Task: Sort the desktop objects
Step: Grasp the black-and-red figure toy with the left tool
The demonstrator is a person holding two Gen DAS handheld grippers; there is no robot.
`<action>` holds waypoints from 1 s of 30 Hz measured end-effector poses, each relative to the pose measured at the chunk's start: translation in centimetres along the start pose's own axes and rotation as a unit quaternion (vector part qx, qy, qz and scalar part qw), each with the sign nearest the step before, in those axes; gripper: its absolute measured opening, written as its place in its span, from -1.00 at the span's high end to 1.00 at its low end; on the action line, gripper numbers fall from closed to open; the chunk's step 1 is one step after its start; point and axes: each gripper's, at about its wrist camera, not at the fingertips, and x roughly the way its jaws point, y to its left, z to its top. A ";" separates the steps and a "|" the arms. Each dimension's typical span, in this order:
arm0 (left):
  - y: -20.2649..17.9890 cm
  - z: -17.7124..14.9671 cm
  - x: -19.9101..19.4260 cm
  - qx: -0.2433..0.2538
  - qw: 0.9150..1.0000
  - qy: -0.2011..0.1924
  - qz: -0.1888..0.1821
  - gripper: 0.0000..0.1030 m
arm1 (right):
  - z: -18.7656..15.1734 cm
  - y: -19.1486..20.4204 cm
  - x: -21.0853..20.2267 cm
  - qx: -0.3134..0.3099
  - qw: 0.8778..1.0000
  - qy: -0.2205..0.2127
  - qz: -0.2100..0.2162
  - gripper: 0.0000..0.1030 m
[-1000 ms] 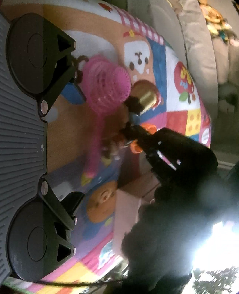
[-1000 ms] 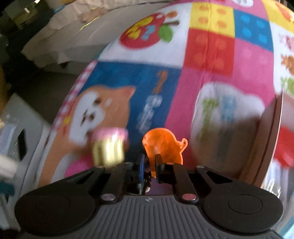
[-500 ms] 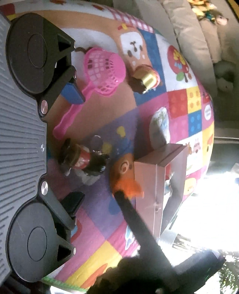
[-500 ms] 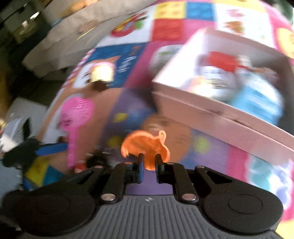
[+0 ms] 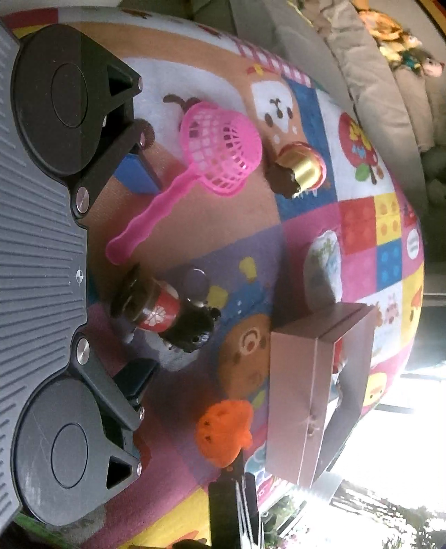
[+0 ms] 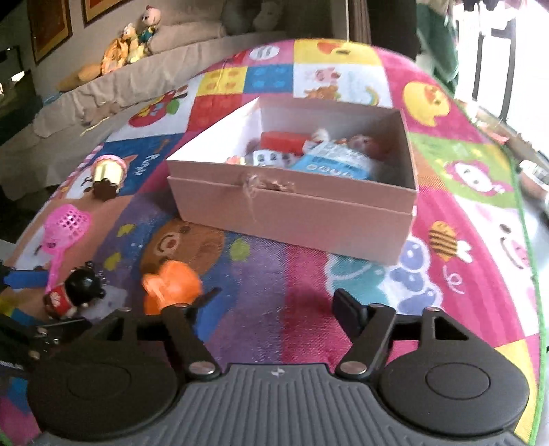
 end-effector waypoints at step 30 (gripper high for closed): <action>-0.8 -1.0 -1.5 0.048 0.993 -0.008 -0.106 -1.00 | -1.1 -0.8 0.6 0.053 0.998 -0.019 -0.008 -1.00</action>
